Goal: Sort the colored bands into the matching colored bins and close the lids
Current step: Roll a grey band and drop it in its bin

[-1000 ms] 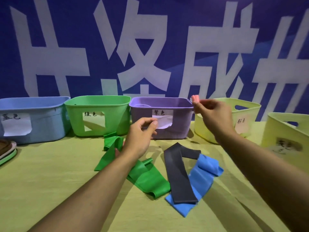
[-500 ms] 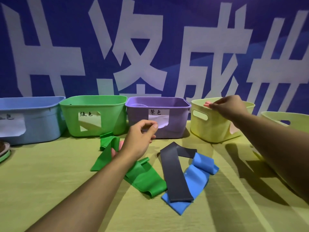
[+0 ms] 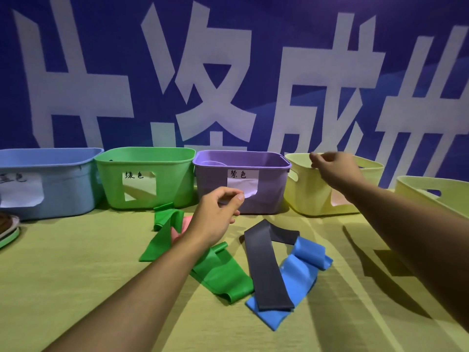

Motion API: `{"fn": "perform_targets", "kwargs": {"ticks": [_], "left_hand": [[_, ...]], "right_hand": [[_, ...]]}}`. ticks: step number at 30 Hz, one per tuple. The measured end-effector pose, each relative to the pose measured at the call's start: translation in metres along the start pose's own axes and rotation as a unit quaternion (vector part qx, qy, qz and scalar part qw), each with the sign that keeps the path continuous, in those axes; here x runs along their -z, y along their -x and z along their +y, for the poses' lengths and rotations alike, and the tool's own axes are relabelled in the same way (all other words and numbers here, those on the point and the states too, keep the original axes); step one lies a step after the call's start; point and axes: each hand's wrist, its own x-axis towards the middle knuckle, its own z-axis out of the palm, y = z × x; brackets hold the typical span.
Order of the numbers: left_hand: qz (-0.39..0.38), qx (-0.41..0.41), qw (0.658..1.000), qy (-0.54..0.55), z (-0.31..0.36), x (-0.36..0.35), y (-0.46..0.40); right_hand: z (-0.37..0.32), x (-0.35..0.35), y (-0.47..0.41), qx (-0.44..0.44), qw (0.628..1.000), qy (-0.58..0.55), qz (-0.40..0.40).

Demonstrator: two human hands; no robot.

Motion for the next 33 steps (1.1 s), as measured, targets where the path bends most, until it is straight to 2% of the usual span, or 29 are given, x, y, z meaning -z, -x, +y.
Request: {"fn": "perform_targets", "kwargs": {"ticks": [2, 4, 8, 9, 11, 13, 15, 18, 21, 24, 27, 29, 33], "left_hand": [[-0.001, 0.001, 1.000, 0.003, 0.000, 0.000, 0.000], [-0.001, 0.001, 1.000, 0.004, 0.000, 0.000, 0.000], [-0.002, -0.001, 1.000, -0.002, -0.001, 0.001, 0.000], [-0.003, -0.003, 1.000, -0.006, -0.002, 0.001, -0.001], [-0.010, -0.006, 1.000, -0.017, -0.004, 0.000, -0.001], [-0.023, -0.003, 0.999, -0.034, -0.005, -0.002, -0.001], [-0.031, 0.004, 0.998, -0.056, -0.007, -0.003, -0.001], [-0.043, 0.024, 0.994, -0.097, -0.013, -0.005, 0.000], [-0.050, 0.043, 0.988, -0.142, -0.019, -0.004, -0.001], [-0.047, 0.049, 0.984, -0.167, -0.019, -0.004, -0.001], [-0.049, 0.070, 0.984, -0.154, -0.017, -0.004, 0.000], [-0.050, 0.104, 0.988, -0.107, -0.017, -0.005, 0.000], [-0.028, 0.183, 0.983, 0.012, -0.007, -0.004, -0.002]], "right_hand": [[-0.004, -0.002, 0.004, 0.008, 0.999, -0.025, -0.041], [-0.007, -0.006, 0.009, 0.028, 0.998, -0.030, -0.049], [-0.019, -0.015, 0.031, 0.102, 0.993, -0.055, 0.026], [-0.022, -0.018, 0.039, 0.123, 0.990, -0.066, 0.023], [-0.026, -0.028, 0.053, 0.161, 0.983, -0.079, -0.034], [-0.025, -0.042, 0.065, 0.159, 0.981, -0.011, -0.114], [-0.017, -0.060, 0.072, 0.113, 0.975, 0.103, -0.160], [-0.007, -0.084, 0.081, 0.038, 0.957, 0.221, -0.182], [-0.003, -0.097, 0.086, 0.030, 0.950, 0.258, -0.173], [-0.001, -0.100, 0.086, 0.042, 0.967, 0.183, -0.172], [-0.001, -0.097, 0.088, 0.026, 0.983, -0.001, -0.180], [-0.002, -0.096, 0.092, 0.014, 0.977, -0.114, -0.182], [-0.013, -0.094, 0.102, 0.020, 0.954, -0.237, -0.181]]}}
